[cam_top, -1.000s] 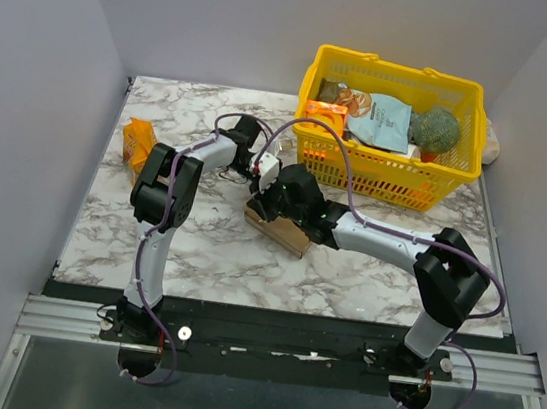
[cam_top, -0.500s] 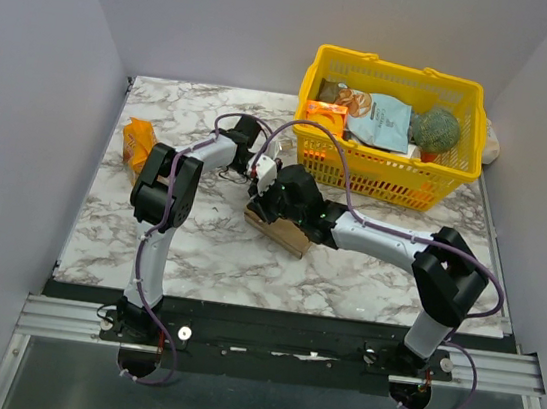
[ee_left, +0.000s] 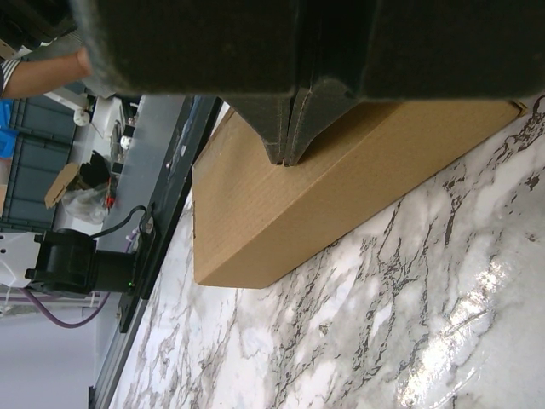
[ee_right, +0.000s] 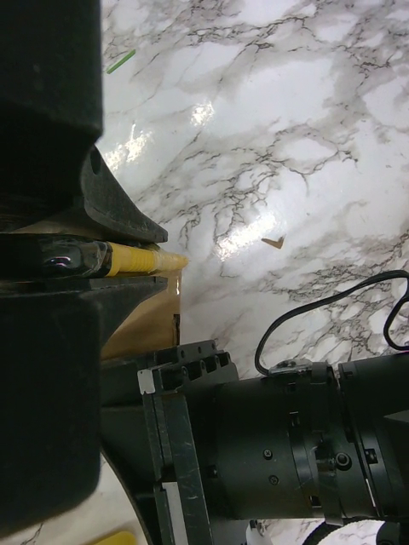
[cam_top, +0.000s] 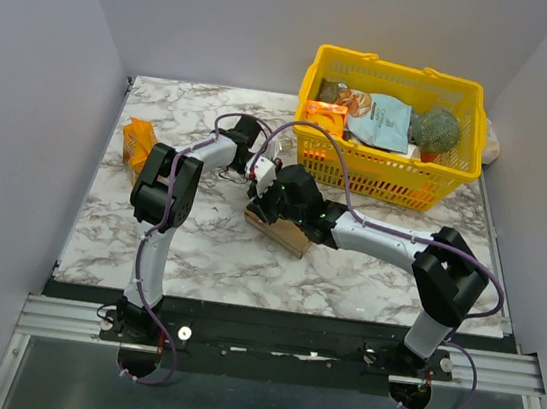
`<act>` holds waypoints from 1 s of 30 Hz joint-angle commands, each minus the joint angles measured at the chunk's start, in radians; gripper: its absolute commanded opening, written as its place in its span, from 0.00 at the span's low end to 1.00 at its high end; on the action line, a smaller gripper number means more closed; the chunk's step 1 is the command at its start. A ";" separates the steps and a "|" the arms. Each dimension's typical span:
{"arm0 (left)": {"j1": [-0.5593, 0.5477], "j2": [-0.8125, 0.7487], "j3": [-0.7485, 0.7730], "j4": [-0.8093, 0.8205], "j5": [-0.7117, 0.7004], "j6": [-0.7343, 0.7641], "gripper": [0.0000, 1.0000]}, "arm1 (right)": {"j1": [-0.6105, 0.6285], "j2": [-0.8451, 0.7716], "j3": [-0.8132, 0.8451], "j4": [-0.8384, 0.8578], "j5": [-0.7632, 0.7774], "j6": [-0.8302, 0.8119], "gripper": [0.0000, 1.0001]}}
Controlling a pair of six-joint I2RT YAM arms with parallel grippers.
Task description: Unpack the express box
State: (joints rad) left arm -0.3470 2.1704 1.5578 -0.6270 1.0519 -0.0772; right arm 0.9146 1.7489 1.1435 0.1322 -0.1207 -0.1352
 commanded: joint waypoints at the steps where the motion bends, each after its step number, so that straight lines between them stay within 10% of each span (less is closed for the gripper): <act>1: 0.002 0.055 -0.002 -0.005 -0.125 0.066 0.00 | 0.006 -0.011 0.002 -0.060 -0.028 -0.038 0.00; 30: 0.013 0.014 0.016 -0.071 -0.060 0.234 0.00 | -0.020 -0.054 0.047 -0.175 -0.165 -0.089 0.01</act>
State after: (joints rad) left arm -0.3473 2.1704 1.5723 -0.6659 1.0637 0.0448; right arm 0.9020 1.7199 1.1606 0.0193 -0.2070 -0.1833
